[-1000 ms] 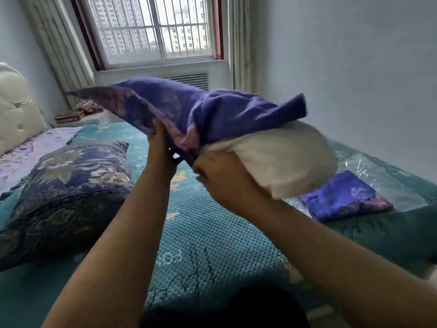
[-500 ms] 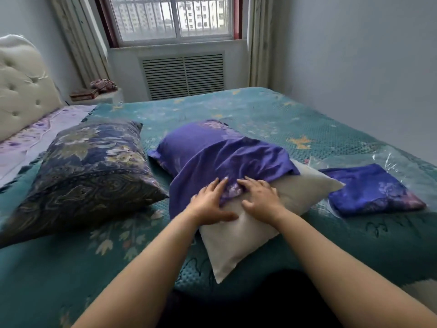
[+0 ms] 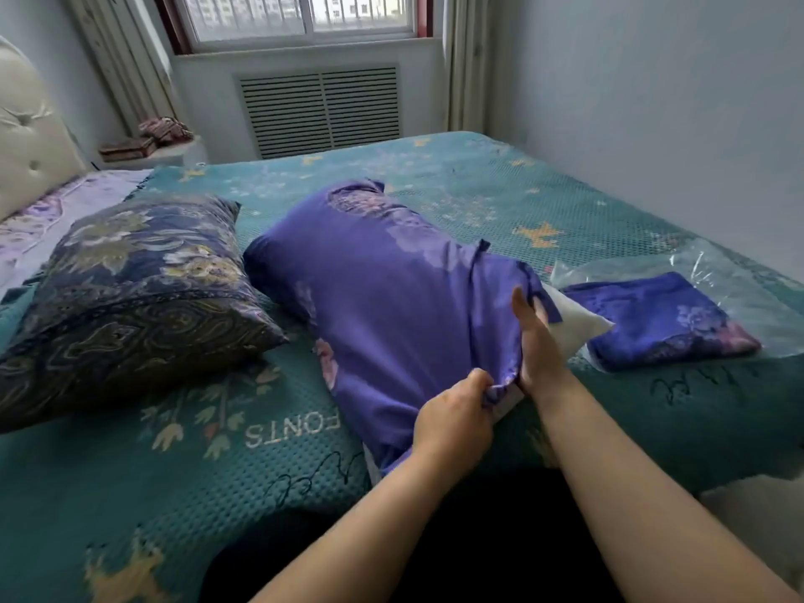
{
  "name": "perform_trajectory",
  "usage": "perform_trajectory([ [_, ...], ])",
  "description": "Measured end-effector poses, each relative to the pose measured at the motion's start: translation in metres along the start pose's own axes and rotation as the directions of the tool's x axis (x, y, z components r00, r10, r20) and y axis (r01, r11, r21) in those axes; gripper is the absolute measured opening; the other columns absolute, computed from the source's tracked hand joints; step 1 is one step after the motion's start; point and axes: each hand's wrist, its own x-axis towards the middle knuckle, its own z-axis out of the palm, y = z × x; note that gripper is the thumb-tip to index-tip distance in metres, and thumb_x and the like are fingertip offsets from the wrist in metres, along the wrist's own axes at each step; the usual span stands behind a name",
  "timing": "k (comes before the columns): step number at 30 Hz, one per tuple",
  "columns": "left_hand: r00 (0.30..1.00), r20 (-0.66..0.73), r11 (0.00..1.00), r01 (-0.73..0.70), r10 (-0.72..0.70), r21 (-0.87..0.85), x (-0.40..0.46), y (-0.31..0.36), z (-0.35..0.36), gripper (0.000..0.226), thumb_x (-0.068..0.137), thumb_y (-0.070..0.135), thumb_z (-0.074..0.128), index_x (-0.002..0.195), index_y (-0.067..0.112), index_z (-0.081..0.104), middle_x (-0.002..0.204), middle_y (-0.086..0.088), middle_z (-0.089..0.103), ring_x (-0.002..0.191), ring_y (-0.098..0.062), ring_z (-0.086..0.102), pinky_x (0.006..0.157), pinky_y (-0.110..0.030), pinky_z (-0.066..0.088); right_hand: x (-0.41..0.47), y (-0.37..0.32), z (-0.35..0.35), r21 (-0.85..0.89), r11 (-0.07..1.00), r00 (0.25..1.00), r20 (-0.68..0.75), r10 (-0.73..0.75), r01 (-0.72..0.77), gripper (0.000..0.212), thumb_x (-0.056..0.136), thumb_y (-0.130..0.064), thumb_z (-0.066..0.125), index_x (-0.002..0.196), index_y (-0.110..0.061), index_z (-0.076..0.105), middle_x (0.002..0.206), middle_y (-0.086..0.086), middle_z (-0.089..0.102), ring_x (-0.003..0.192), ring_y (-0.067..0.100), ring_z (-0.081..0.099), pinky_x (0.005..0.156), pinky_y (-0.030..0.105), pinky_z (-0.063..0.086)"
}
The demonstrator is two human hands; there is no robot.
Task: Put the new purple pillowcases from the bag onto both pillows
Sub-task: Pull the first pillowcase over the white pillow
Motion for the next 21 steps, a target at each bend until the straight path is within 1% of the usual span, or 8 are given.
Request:
perform_trajectory([
  [3,0.995,-0.027,0.995,-0.095,0.096,0.025,-0.005,-0.004,0.008,0.018,0.089,0.023,0.044,0.106,0.021,0.048,0.105,0.001,0.062,0.093,-0.031,0.06,0.065,-0.04,0.045,0.01,-0.029,-0.002,-0.11,0.976,0.976,-0.086,-0.2,0.191,0.064,0.084,-0.002,0.063,0.142,-0.012,0.036,0.131,-0.002,0.05,0.114,0.012,0.052,0.084,0.011,0.048],
  [6,0.996,-0.037,0.977,-0.072,0.081,0.201,-0.005,-0.006,0.011,0.033,0.089,0.013,0.04,0.121,0.023,0.04,0.107,0.001,0.058,0.087,-0.031,0.062,0.057,-0.038,0.04,0.02,-0.048,-0.026,-0.399,0.857,0.774,-0.408,-0.485,0.326,0.047,0.077,0.009,0.045,0.117,-0.009,0.062,0.112,0.004,0.062,0.1,0.013,0.055,0.085,0.004,0.035],
  [8,0.98,-0.155,0.934,-0.062,0.124,0.351,-0.009,-0.012,0.015,0.053,0.077,0.009,0.036,0.128,0.02,0.045,0.089,0.002,0.062,0.064,-0.023,0.064,0.039,-0.031,0.04,0.026,-0.037,-0.052,-0.344,0.907,0.681,-0.604,-0.413,0.245,0.043,0.076,0.013,0.038,0.106,-0.002,0.066,0.11,0.015,0.066,0.103,0.025,0.059,0.076,0.0,0.032],
  [11,0.952,-0.228,0.867,-0.066,0.203,0.495,-0.016,-0.022,0.029,0.059,0.072,0.014,0.036,0.127,0.016,0.057,0.085,-0.001,0.057,0.065,-0.02,0.058,0.038,-0.026,0.041,0.026,0.006,-0.082,-0.437,0.898,0.81,-0.507,-0.294,0.052,0.043,0.081,0.014,0.036,0.108,0.0,0.067,0.114,0.023,0.064,0.108,0.035,0.058,0.083,0.009,0.036],
  [13,0.949,-0.221,0.82,-0.062,0.225,0.569,-0.02,-0.028,0.034,0.055,0.076,0.018,0.039,0.129,0.022,0.053,0.112,-0.005,0.05,0.091,-0.026,0.053,0.065,-0.036,0.046,0.024,0.022,-0.092,-0.556,0.83,0.874,-0.429,-0.23,-0.054,0.043,0.084,0.011,0.037,0.111,-0.005,0.066,0.117,0.021,0.063,0.11,0.036,0.057,0.09,0.022,0.038],
  [16,0.942,-0.299,0.819,0.049,0.153,0.572,-0.016,-0.045,0.029,0.059,0.076,0.024,0.05,0.134,0.03,0.04,0.146,-0.008,0.034,0.129,-0.035,0.038,0.098,-0.053,0.036,0.023,0.021,-0.092,-0.699,0.713,0.903,-0.339,-0.266,-0.053,0.049,0.086,0.007,0.037,0.124,-0.012,0.06,0.119,0.022,0.06,0.108,0.038,0.056,0.093,0.034,0.042],
  [18,0.945,-0.318,0.824,0.123,0.072,0.553,-0.007,-0.055,0.011,0.067,0.076,0.029,0.052,0.14,0.032,0.032,0.146,-0.012,0.038,0.127,-0.039,0.043,0.092,-0.06,0.041,0.019,0.017,-0.087,-0.746,0.66,0.937,-0.288,-0.197,-0.091,0.057,0.082,0.007,0.041,0.131,-0.017,0.055,0.121,0.021,0.059,0.11,0.037,0.055,0.094,0.035,0.042],
  [21,0.934,-0.317,0.783,0.074,0.162,0.617,0.024,-0.072,-0.036,0.061,0.084,0.022,0.035,0.143,0.035,0.028,0.136,-0.013,0.051,0.103,-0.038,0.059,0.073,-0.048,0.051,0.01,0.016,-0.071,-0.811,0.577,0.972,-0.203,-0.122,-0.097,0.055,0.078,0.004,0.045,0.126,-0.017,0.06,0.125,0.017,0.061,0.116,0.034,0.056,0.097,0.034,0.042],
])
